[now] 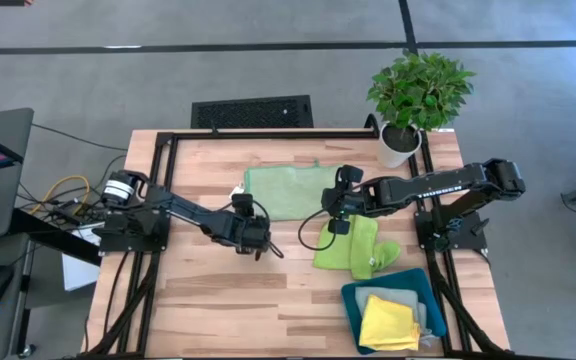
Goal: Fold microfiber towels
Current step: Fold the blue towel
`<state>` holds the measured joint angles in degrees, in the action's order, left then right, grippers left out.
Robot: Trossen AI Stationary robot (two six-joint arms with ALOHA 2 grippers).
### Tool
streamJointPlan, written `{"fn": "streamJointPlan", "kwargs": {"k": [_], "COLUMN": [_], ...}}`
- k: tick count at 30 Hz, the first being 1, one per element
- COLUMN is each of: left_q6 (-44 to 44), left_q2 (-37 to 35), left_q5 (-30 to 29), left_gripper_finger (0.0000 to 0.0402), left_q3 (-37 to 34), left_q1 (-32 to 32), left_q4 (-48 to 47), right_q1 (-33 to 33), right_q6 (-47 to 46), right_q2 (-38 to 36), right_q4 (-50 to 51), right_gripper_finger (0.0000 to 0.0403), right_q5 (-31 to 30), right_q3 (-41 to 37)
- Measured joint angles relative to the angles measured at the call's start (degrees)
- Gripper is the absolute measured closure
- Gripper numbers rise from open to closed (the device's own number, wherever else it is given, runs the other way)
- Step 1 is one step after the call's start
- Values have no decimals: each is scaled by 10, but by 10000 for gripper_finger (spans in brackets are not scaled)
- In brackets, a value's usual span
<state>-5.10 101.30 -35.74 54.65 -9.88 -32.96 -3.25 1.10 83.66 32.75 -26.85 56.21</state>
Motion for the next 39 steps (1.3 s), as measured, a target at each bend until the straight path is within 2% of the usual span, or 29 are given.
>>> {"fn": "streamJointPlan", "kwargs": {"k": [6, 13, 16, 21, 23, 27, 31, 39], "left_q6": [20, 49, 58, 53, 51, 77, 137, 258], "left_q2": [0, -1, 0, 1, 1, 1, 1, 1], "left_q5": [43, 20, 19, 7, 5, -22, -21, 57], "left_gripper_finger": [256, 264, 291, 375, 393, 397, 399, 401], "left_q3": [-28, -42, -42, -40, -32, -2, 37, 68], "left_q1": [19, 24, 24, 26, 28, 32, 42, 79], "left_q4": [52, 84, 85, 82, 82, 84, 87, 192], "right_q1": [0, 0, 0, 0, 0, 0, 0, 0], "right_q6": [-11, -11, -11, -11, -11, -11, -11, -15], "right_q2": [0, 0, 0, 0, 0, 0, -2, -51], "right_q4": [2, 2, 2, 9, 21, 43, 49, 61], "right_gripper_finger": [226, 226, 226, 226, 226, 226, 226, 226], "right_q5": [0, 0, 0, 0, 0, 0, -1, -8], "right_q3": [0, 0, 0, 0, 0, 0, 0, 0]}}
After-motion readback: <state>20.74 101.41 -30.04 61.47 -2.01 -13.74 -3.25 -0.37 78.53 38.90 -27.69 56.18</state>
